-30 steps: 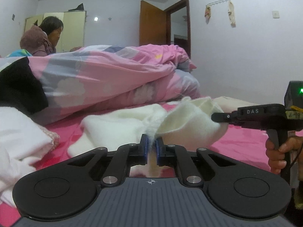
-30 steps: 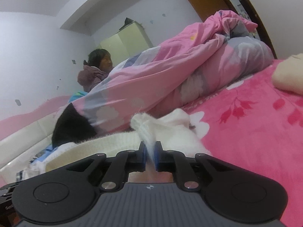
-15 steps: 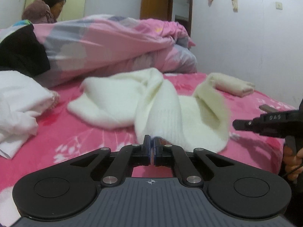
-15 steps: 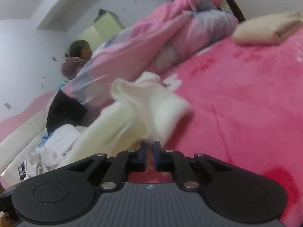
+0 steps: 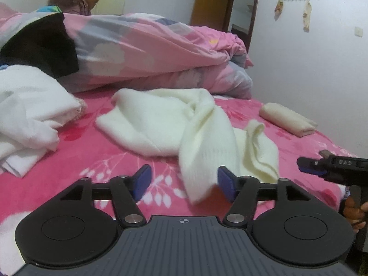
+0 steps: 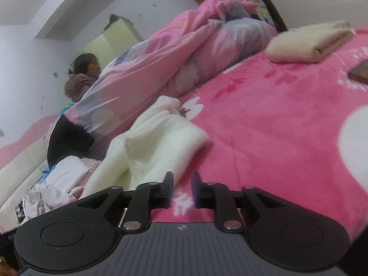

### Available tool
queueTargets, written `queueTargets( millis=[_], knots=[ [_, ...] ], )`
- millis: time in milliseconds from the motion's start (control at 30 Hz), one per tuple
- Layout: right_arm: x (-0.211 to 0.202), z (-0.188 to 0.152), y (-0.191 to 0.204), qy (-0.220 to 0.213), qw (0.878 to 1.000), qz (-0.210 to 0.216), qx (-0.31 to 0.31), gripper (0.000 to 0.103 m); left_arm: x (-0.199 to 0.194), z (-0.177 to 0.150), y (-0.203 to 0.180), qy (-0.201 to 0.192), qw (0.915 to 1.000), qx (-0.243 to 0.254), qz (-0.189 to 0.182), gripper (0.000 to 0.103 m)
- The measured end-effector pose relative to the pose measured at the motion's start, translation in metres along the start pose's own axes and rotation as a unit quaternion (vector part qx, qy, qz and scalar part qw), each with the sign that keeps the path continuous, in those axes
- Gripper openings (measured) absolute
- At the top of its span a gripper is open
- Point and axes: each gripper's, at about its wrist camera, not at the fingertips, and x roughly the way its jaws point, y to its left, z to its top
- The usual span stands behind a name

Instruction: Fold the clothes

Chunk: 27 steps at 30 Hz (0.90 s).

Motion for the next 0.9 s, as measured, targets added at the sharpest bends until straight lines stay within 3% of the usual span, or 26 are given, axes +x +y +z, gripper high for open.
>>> queueTargets(
  millis=[200, 400, 533, 633, 733, 800, 867, 900],
  knots=[
    [0.019, 0.003, 0.04, 0.0, 0.997, 0.028, -0.078, 0.076, 0.02, 0.003, -0.005, 0.022, 0.9996, -0.015, 0.012, 0.07],
    [0.057, 0.01, 0.066, 0.029, 0.99, 0.0, -0.136, 0.077, 0.019, -0.004, -0.007, 0.021, 0.9996, -0.018, 0.008, 0.07],
    [0.087, 0.009, 0.073, 0.059, 0.984, -0.044, -0.162, 0.076, 0.017, -0.005, -0.002, 0.024, 0.9991, -0.035, 0.005, 0.07],
    [0.104, 0.008, 0.073, 0.065, 0.98, -0.07, -0.174, 0.071, 0.016, -0.005, 0.002, 0.025, 0.9986, -0.047, 0.004, 0.07],
    [0.112, 0.009, 0.073, 0.055, 0.979, -0.093, -0.174, 0.059, 0.017, -0.006, 0.004, 0.027, 0.9983, -0.051, 0.002, 0.07],
    [0.115, 0.01, 0.073, 0.045, 0.977, -0.109, -0.177, 0.026, 0.018, -0.005, 0.005, 0.031, 0.9982, -0.052, 0.002, 0.07],
    [0.112, 0.014, 0.066, 0.038, 0.98, -0.109, -0.161, 0.011, 0.019, -0.003, 0.005, 0.035, 0.998, -0.053, 0.001, 0.07],
    [0.108, 0.016, 0.06, 0.035, 0.984, -0.103, -0.141, 0.008, 0.019, -0.001, 0.005, 0.035, 0.9981, -0.051, 0.001, 0.07]
  ],
)
